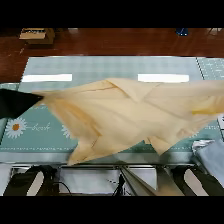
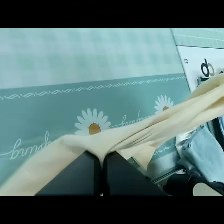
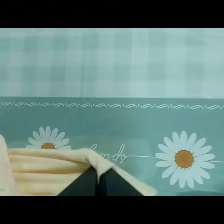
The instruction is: Fold the shirts.
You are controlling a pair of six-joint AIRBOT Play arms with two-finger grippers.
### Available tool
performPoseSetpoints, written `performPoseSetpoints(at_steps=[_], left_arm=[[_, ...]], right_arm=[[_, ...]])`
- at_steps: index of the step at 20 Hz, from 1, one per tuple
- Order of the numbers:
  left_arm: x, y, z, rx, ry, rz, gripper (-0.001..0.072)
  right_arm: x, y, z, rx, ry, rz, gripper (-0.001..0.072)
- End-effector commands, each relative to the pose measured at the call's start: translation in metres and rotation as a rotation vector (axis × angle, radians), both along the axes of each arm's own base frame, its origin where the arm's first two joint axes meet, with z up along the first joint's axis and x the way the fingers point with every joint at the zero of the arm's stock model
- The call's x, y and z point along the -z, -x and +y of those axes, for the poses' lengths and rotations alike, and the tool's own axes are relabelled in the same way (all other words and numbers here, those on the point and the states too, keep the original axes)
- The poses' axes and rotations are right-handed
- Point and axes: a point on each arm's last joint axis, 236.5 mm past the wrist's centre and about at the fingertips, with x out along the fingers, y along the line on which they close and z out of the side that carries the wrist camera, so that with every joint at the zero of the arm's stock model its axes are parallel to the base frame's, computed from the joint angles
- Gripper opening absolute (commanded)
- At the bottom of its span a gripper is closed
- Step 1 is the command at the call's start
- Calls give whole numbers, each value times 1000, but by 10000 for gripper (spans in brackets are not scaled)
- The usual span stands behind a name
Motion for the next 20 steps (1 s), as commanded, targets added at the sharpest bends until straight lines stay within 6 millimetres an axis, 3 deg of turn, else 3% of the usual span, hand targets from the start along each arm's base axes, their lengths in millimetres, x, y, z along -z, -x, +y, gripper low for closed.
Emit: performPoseSetpoints(at_steps=[1,6,11,13,15,16,17,18,20], left_arm=[[65,-63,11,-51,28,61,21],[117,-171,19,-158,182,86,22],[166,-235,15,-198,346,184,22],[182,-249,16,-206,360,220,22],[199,-247,10,-179,371,272,24],[204,-245,8,-166,376,293,85],[205,-244,9,-165,385,302,226],[198,-245,15,-161,397,297,328],[166,-240,38,-105,444,284,334]], right_arm=[[69,-68,-16,-8,-118,194,21],[156,-155,-43,68,-202,251,21],[192,-218,-56,151,-262,139,21],[200,-235,-66,186,-254,94,22],[210,-240,-65,191,-276,104,41],[215,-238,-63,180,-278,121,120],[218,-236,-62,150,-266,129,154],[217,-233,-61,126,-257,131,155],[208,-218,-54,54,-245,166,155]])
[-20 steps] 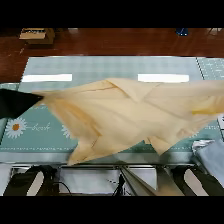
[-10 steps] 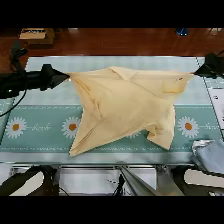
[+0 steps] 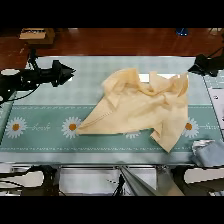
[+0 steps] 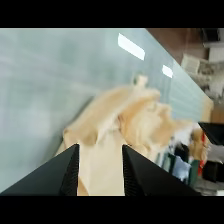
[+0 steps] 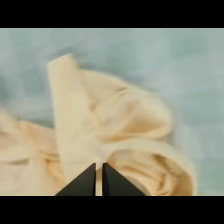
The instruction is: Fold the shirts.
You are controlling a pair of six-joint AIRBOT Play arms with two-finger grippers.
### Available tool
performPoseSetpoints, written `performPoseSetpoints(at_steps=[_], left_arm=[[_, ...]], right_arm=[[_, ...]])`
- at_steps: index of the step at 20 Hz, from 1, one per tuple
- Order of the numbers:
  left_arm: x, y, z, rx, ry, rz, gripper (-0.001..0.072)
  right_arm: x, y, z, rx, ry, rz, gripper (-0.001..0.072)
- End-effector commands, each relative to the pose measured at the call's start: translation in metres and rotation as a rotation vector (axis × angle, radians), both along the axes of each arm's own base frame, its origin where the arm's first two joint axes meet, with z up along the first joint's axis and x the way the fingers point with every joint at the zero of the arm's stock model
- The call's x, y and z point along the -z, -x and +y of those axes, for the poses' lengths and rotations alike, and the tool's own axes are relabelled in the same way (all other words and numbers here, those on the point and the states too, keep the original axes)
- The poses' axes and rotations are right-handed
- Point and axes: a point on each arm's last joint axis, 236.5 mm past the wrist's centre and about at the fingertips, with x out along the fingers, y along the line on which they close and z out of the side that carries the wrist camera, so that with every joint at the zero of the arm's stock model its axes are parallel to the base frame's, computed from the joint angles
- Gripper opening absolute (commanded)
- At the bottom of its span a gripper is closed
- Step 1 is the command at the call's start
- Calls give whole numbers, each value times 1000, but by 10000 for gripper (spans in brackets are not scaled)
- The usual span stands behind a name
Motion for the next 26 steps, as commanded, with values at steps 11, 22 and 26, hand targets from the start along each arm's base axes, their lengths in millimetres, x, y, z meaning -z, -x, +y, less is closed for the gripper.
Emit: performPoseSetpoints(at_steps=[11,22,26], left_arm=[[48,193,105,315,-377,561,595],[147,217,-27,496,-262,578,594],[163,221,-54,544,-271,575,584]], right_arm=[[-20,91,-46,-101,97,152,430],[3,146,-92,114,3,162,432],[3,146,-92,111,4,161,432]])
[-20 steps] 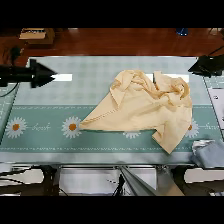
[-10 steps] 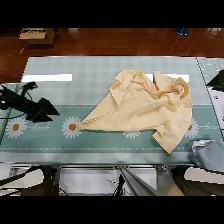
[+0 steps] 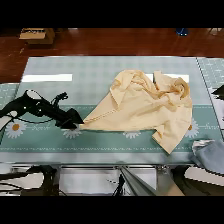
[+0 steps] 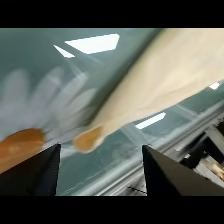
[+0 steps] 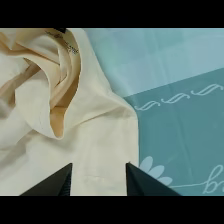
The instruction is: Fold the shirts.
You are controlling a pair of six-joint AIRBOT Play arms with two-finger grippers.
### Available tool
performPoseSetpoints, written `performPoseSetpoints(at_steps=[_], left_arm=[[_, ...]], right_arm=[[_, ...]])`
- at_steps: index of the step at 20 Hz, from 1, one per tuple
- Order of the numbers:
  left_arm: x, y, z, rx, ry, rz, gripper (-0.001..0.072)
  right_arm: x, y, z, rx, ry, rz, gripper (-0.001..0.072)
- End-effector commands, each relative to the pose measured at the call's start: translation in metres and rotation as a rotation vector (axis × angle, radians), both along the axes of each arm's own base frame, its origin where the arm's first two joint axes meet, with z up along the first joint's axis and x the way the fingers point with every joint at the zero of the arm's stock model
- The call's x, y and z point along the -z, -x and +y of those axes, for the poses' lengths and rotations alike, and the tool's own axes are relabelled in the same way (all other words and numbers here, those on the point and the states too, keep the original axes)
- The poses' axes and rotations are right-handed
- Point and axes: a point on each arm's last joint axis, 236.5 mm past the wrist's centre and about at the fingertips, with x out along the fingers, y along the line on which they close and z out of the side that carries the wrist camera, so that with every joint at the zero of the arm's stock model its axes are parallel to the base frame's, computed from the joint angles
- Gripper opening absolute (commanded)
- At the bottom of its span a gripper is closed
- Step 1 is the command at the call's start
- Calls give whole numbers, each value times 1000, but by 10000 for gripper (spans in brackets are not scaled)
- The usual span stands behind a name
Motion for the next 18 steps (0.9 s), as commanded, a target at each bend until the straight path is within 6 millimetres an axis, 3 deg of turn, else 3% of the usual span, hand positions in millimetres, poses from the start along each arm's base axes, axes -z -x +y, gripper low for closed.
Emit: performPoseSetpoints(at_steps=[1,2,4,5,8,11,14,18], left_arm=[[20,-5,-22,1,-21,-20,573],[22,-5,-26,-7,-23,-17,550],[19,3,-33,39,-3,-16,78],[16,9,-34,77,17,-18,23],[10,15,-33,96,42,5,22],[10,13,-31,94,44,-6,22],[9,12,-30,92,46,-8,22],[9,11,-30,93,46,-12,22]], right_arm=[[0,1,0,3,-6,-3,432],[0,1,1,3,-9,-4,432],[0,2,3,-2,-16,3,432],[2,6,2,-5,-13,16,432],[25,25,4,12,-57,82,437],[65,47,22,65,-177,136,465],[97,65,31,6,-173,169,490],[110,62,20,129,-194,141,493]])
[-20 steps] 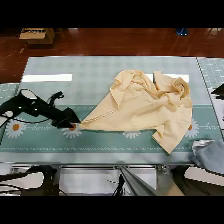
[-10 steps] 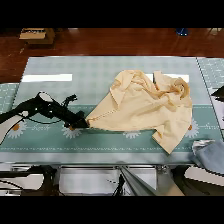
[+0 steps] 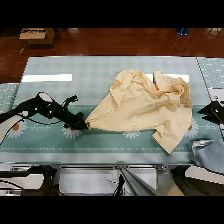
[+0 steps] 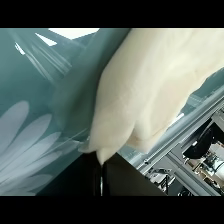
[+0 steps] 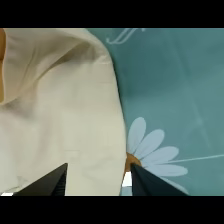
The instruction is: Fold the shirts.
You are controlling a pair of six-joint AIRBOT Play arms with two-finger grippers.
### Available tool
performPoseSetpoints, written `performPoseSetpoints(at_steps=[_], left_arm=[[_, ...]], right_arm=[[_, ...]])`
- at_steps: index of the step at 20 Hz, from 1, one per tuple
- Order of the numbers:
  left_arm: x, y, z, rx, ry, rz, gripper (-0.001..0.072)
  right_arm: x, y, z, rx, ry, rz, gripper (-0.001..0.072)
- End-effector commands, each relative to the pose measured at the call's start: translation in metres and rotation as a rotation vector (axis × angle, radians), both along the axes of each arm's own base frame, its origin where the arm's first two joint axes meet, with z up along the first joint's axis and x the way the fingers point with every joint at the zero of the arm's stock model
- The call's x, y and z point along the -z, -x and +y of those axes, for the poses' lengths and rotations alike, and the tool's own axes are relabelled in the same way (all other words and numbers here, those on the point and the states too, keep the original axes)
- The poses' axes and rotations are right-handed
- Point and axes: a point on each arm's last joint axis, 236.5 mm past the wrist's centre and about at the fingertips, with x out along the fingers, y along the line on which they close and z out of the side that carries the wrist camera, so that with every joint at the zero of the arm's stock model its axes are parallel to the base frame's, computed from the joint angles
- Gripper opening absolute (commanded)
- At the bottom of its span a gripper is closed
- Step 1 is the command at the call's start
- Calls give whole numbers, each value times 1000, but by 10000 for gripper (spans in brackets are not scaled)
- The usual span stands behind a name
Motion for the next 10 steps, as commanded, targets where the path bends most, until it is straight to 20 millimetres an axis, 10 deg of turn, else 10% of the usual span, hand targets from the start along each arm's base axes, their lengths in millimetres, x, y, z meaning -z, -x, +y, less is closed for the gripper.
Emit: performPoseSetpoints(at_steps=[1,10], left_arm=[[-1,-1,0,6,8,-10,22],[-9,-9,-10,-4,65,-49,22]], right_arm=[[17,4,-3,58,-14,6,492],[72,6,49,-22,-70,112,487]])
